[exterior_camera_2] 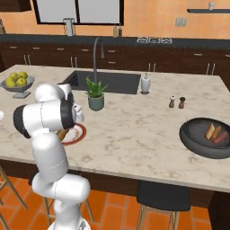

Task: Place one bun and one sausage from the bowl on each plate.

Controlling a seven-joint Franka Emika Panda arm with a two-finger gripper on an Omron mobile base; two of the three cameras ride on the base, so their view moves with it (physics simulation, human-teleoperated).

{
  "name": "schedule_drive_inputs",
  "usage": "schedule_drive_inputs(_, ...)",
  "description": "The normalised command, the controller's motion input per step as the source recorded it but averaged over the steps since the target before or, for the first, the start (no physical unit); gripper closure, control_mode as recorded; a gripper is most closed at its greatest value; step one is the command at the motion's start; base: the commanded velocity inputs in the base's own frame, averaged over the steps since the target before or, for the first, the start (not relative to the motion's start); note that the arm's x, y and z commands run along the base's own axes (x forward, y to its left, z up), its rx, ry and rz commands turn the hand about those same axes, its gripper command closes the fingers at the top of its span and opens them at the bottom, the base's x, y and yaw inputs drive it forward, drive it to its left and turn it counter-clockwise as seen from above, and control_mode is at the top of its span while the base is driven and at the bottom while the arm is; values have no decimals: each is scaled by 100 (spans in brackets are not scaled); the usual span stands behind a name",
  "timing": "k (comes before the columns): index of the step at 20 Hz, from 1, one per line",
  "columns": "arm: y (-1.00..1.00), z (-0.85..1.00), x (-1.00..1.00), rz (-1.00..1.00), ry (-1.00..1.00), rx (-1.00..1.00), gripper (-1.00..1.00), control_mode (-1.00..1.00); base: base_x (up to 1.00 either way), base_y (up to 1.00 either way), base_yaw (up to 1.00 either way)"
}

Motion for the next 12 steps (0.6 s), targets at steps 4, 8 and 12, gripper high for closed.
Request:
schedule_drive_inputs(4,-18,-28,-27,0,0,0,100,-100,0,0,0)
schedule_drive_inputs(8,-4,-14,-22,0,0,0,-100,-100,0,0,0)
schedule_drive_inputs(12,0,0,0,0,-2,0,-100,-100,0,0,0)
